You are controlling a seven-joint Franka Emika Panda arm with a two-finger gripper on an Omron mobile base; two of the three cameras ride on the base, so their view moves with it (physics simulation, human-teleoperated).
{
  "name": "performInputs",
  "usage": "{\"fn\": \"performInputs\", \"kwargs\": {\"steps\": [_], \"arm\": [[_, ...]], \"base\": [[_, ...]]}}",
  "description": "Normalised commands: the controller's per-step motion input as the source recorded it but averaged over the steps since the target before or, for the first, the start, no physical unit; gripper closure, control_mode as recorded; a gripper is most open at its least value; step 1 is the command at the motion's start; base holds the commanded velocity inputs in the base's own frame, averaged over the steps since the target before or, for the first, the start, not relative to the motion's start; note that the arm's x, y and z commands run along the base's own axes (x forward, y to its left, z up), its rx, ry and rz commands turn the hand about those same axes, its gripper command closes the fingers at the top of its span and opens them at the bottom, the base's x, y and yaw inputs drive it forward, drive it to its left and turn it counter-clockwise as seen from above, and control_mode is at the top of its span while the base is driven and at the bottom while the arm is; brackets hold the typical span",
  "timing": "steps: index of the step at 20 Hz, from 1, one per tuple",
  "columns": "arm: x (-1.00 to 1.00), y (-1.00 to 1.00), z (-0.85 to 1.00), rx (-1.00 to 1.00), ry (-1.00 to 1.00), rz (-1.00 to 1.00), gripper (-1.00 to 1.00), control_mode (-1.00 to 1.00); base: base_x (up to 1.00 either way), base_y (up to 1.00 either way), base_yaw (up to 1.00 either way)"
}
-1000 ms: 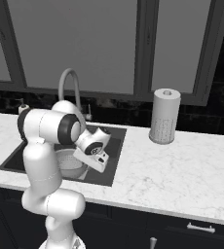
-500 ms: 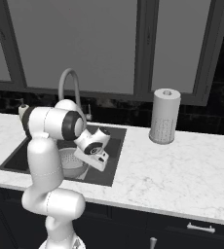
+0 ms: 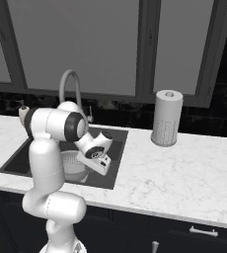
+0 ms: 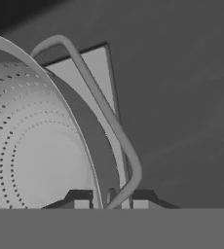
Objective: Put the colander in the sink, put the pear, mango, mango in the colander, and turn on the sink faucet and pour water over the colander.
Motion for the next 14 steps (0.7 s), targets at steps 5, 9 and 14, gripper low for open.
{"fn": "performInputs", "kwargs": {"steps": [5, 9, 14], "arm": [[0.00, 0.05, -0.04, 0.00, 0.00, -0.03, 1.00, -1.00], [0.00, 0.12, 0.02, 0.00, 0.00, -0.05, -1.00, -1.00], [-0.13, 0.07, 0.18, 0.00, -0.04, -0.02, -1.00, -1.00]], "base": [[0.00, 0.00, 0.00], [0.00, 0.00, 0.00], [0.00, 0.00, 0.00]]}}
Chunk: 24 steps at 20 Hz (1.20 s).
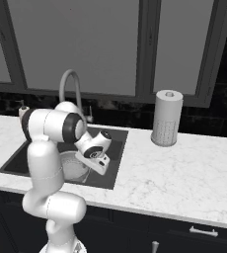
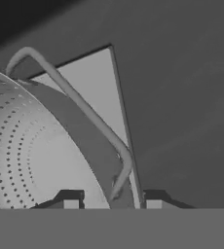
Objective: Put the colander in the sink, put the pear, mango, mango in the colander, and turn on the sink faucet and pour water over the colander.
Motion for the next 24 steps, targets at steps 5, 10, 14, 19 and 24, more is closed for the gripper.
{"fn": "performInputs", "kwargs": {"steps": [5, 10, 14, 19, 24], "arm": [[-0.22, -0.03, 0.49, 0.00, -0.05, 0.00, -1.00, -1.00], [-0.48, -0.06, 0.67, 0.00, -0.02, 0.00, -1.00, -1.00], [-0.68, 0.00, 0.69, -0.06, -0.02, 0.00, -1.00, -1.00], [-0.77, 0.02, 0.63, -0.06, -0.05, -0.03, -1.00, -1.00], [-0.76, 0.17, 0.64, -0.14, -0.13, 0.00, -1.00, -1.00]], "base": [[0.00, 0.00, 0.00], [0.00, 0.00, 0.00], [0.00, 0.00, 0.00], [0.00, 0.00, 0.00], [0.00, 0.00, 0.00]]}}
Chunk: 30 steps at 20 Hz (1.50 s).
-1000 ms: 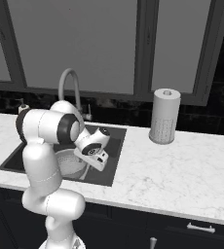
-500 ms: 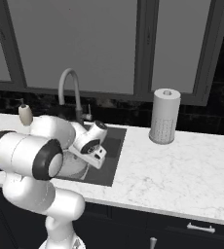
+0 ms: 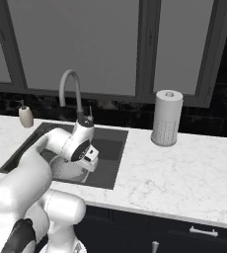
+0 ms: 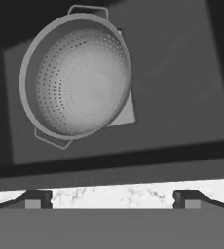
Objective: Put the colander in the sink, put the pear, mango, mango in the colander, and turn on the sink faucet and pour water over the colander.
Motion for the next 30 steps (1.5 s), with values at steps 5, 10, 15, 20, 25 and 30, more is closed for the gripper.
{"fn": "performInputs", "kwargs": {"steps": [5, 10, 15, 20, 25, 30], "arm": [[-0.66, 0.53, 0.55, -0.14, -0.18, 0.00, -1.00, -1.00], [-0.32, 0.87, 0.44, -0.24, -0.18, 0.00, -1.00, -1.00], [-0.03, 1.00, 0.40, -0.18, -0.04, 0.00, -1.00, -1.00], [0.00, 1.00, 0.31, -0.12, 0.02, 0.00, -1.00, -1.00], [-0.01, 0.97, 0.06, -0.09, 0.01, 0.02, -1.00, -1.00], [0.00, 0.71, 0.00, 0.05, 0.06, 0.20, -1.00, -1.00]], "base": [[0.00, 0.00, 0.00], [0.00, 0.00, 0.00], [0.00, 0.00, 0.00], [0.00, 0.00, 0.00], [0.00, 0.00, 0.00], [0.00, 0.00, 0.00]]}}
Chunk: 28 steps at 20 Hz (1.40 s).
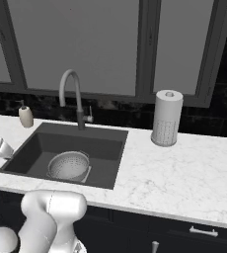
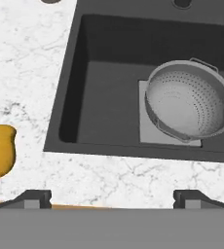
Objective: Put the colander in the sink, put the pear, mango, mango in the colander, and turn on the sink faucet and pour water over the colander.
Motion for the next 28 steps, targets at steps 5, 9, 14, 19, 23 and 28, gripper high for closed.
{"fn": "performInputs", "kwargs": {"steps": [5, 9, 14, 19, 23, 28], "arm": [[0.00, 0.55, -0.14, 0.17, 0.14, 0.20, -1.00, -1.00], [0.07, 0.41, -0.18, 0.18, 0.18, 0.04, -1.00, -1.00], [0.00, 0.41, -0.34, 0.11, 0.03, 0.01, -1.00, -1.00], [0.07, 0.31, -0.17, 0.01, 0.13, 0.00, -1.00, -1.00], [0.03, 0.32, -0.09, -0.06, 0.14, -0.03, -1.00, -1.00], [0.04, 0.23, -0.15, -0.06, 0.17, -0.01, -1.00, -1.00]], "base": [[0.00, 0.00, 0.00], [0.00, 0.00, 0.00], [0.00, 0.00, 0.00], [0.00, 0.00, 0.00], [0.00, 0.00, 0.00], [0.00, 0.00, 0.00]]}}
